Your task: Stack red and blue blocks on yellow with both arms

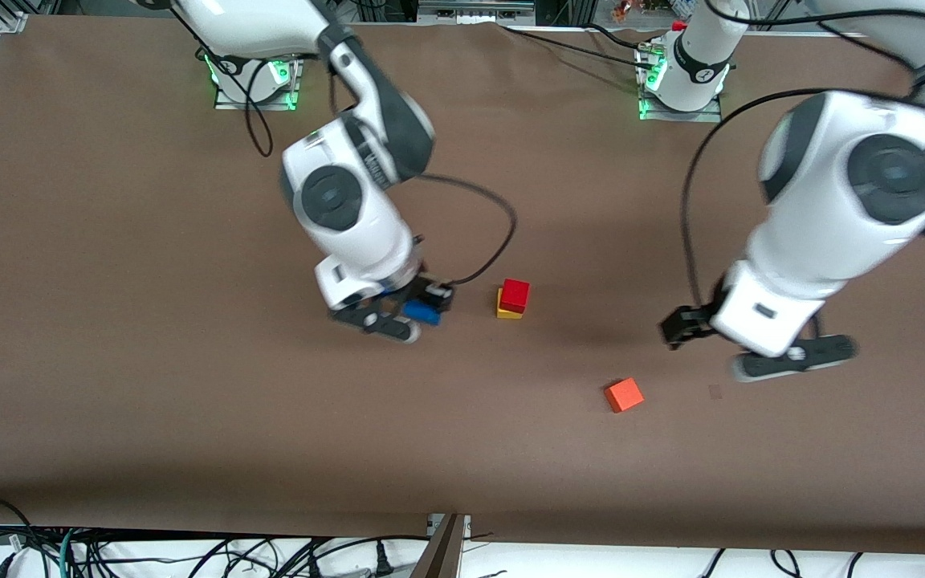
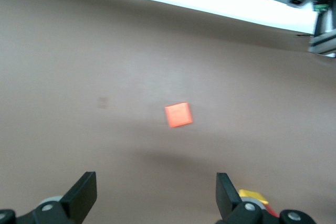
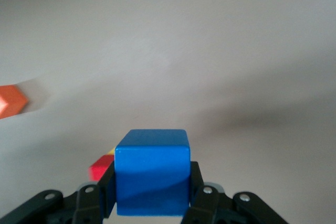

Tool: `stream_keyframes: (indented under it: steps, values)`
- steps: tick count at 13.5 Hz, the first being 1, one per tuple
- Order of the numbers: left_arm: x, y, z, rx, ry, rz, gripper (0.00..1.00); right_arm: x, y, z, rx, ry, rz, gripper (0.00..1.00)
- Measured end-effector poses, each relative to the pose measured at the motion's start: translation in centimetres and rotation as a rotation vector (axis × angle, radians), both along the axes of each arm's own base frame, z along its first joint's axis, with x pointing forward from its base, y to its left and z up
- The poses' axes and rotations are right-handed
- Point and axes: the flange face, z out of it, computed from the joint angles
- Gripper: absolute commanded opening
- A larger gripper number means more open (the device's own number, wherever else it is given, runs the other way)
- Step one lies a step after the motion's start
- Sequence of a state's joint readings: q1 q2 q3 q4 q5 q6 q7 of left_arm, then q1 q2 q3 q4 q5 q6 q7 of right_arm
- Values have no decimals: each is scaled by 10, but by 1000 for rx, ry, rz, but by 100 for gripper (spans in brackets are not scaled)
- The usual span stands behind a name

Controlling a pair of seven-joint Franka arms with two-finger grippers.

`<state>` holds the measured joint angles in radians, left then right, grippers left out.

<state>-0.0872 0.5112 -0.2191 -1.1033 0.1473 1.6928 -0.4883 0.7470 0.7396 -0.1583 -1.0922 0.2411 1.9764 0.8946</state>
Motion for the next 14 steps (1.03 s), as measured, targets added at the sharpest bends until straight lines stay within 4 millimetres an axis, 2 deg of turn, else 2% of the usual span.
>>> stream_keyframes:
  steps: [2,4,6,7,8,9,10,14]
  values:
    - [-1,40,12,19,22,-60,100,-31,49,-17,-22,-52,-7,36]
    - [-2,89,15,19,60,-88,100,-55,89,-43,-37,-105,-31,36]
    - [-3,151,14,-50,99,-76,100,-62,108,-61,-24,-133,-54,36]
    - [-5,183,14,-77,106,-82,100,-58,109,-65,-13,-146,-65,36]
    - [-9,206,13,-86,122,-94,100,-56,110,-66,-5,-155,-73,36]
    - [-15,216,14,-89,150,-103,100,-56,111,-67,0,-159,-79,36]
    - [-21,214,16,-91,182,-110,100,-56,113,-70,5,-162,-82,36]
    - [-40,193,26,-90,272,-107,100,-67,122,-79,-4,-150,-79,37]
